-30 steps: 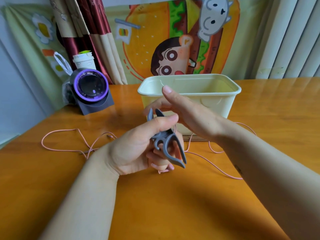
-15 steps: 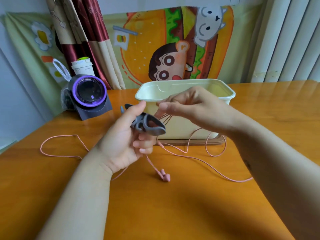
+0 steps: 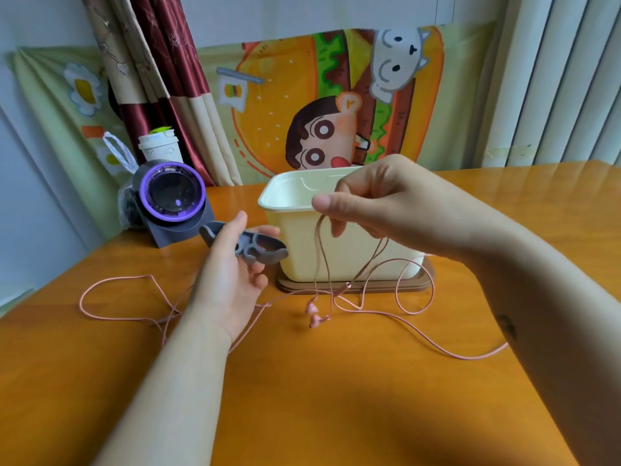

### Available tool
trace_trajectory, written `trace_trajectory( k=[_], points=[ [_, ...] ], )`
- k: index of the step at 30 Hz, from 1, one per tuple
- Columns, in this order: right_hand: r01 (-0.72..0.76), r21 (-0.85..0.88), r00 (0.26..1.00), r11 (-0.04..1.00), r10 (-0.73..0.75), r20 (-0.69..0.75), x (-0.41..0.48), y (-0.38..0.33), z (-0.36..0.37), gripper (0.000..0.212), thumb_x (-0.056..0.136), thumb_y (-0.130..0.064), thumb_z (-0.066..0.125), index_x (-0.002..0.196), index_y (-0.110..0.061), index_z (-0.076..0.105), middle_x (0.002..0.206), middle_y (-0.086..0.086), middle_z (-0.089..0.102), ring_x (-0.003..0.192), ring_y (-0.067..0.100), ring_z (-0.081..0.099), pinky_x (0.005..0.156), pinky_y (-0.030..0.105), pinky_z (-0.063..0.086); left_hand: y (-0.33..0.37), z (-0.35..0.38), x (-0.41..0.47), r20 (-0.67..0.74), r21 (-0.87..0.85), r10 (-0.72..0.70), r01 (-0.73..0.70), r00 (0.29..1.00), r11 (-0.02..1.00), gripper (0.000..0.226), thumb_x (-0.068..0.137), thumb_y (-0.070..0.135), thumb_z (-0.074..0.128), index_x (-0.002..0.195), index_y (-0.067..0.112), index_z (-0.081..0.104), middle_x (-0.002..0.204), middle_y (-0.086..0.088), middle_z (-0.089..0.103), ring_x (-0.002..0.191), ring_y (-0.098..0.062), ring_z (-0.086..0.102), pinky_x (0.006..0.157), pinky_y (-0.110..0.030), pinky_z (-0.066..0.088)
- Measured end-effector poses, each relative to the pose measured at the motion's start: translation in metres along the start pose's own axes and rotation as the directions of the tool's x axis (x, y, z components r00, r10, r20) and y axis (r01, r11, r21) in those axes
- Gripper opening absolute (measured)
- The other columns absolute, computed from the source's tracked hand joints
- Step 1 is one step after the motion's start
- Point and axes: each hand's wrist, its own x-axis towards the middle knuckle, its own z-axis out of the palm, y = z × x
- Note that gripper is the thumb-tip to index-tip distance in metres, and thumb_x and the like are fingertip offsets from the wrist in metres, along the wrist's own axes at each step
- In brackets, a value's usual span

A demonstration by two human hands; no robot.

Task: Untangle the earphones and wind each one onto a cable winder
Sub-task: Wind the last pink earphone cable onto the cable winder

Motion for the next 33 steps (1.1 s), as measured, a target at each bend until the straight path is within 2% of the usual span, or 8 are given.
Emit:
trace_trajectory(
  k=[2,6,9,14,21,25,30,33],
  points=[
    [0.034,-0.021,0.998,0.999,-0.033,0.058,-0.002,-0.006,0.0,0.038,0.079,-0.049,0.056,0.069,-0.016,0.072,0.051,0.006,0.035,0.049,0.016,0.031,0.048,0.025,0.026,0.0,0.001,0.001,-0.021,-0.036,0.008,-0.009,1.0,0.999,0.037,0.093,0.045,0.054,0.067,0.019,0.062,0.066,0.004,0.054,0.047,-0.004,0.037,0.044,-0.017,0.028],
    [0.069,-0.065,0.994,0.995,-0.063,0.092,-0.003,-0.009,0.002,0.031,0.083,-0.042,0.06,0.075,-0.015,0.074,0.05,-0.005,0.042,0.048,0.006,0.034,0.046,0.016,0.027,-0.004,0.004,0.001,0.065,-0.148,-0.032,0.042,0.997,0.988,0.03,0.082,0.045,0.063,0.081,0.016,0.055,0.065,0.005,0.053,0.041,-0.003,0.038,0.041,-0.011,0.033],
    [0.078,-0.071,0.996,0.994,-0.075,0.052,-0.002,-0.007,0.003,0.029,0.086,-0.037,0.062,0.076,-0.013,0.074,0.05,-0.006,0.043,0.047,0.006,0.035,0.045,0.014,0.027,-0.007,0.005,-0.001,0.175,-0.216,-0.099,0.137,0.98,0.967,0.044,0.074,0.05,0.066,0.1,0.016,0.052,0.066,0.004,0.051,0.044,-0.003,0.04,0.042,-0.013,0.038],
    [0.081,-0.041,0.996,0.996,-0.08,0.04,0.0,-0.004,0.007,0.031,0.087,-0.037,0.061,0.077,-0.01,0.073,0.051,-0.003,0.042,0.048,0.006,0.034,0.046,0.014,0.026,-0.01,0.008,-0.003,0.335,-0.197,-0.146,0.221,0.931,0.955,0.068,0.038,0.059,0.088,0.086,0.015,0.066,0.07,-0.002,0.058,0.051,-0.007,0.047,0.043,-0.018,0.042],
    [0.028,-0.05,0.999,0.998,-0.028,0.019,0.002,0.003,0.012,0.033,0.088,-0.035,0.061,0.079,-0.006,0.073,0.054,-0.001,0.053,0.049,0.003,0.041,0.048,0.012,0.031,-0.006,0.017,-0.012,0.451,-0.171,-0.175,0.277,0.875,0.946,0.043,0.086,0.049,0.052,0.108,0.014,0.06,0.078,-0.006,0.064,0.058,-0.011,0.056,0.051,-0.02,0.05],
    [-0.016,-0.099,0.996,0.995,0.007,-0.085,0.004,0.01,0.007,0.033,0.091,-0.034,0.06,0.08,-0.006,0.073,0.05,-0.007,0.032,0.045,0.008,0.029,0.043,0.016,0.023,-0.004,0.022,-0.017,0.452,-0.191,-0.192,0.304,0.871,0.933,0.02,0.079,0.03,0.056,0.09,0.013,0.057,0.067,-0.006,0.065,0.055,-0.014,0.06,0.049,-0.022,0.052],
    [-0.087,-0.111,0.984,0.99,0.068,-0.165,0.005,0.019,0.006,0.03,0.091,-0.035,0.059,0.081,-0.011,0.075,0.051,-0.001,0.04,0.044,0.007,0.032,0.042,0.015,0.025,-0.007,0.022,-0.015,0.412,-0.195,-0.131,0.227,0.902,0.954,0.024,0.08,0.027,0.057,0.1,0.015,0.061,0.074,-0.004,0.065,0.058,-0.013,0.065,0.054,-0.025,0.055],
    [-0.096,-0.103,0.977,0.99,0.074,-0.2,0.007,0.023,0.005,0.03,0.091,-0.037,0.058,0.081,-0.014,0.074,0.066,0.019,0.059,0.053,0.018,0.046,0.046,0.023,0.035,-0.008,0.021,-0.014,0.393,-0.186,-0.099,0.184,0.914,0.965,0.027,0.081,0.029,0.057,0.104,0.015,0.06,0.073,-0.003,0.065,0.059,-0.012,0.066,0.058,-0.025,0.057]
  ],
)
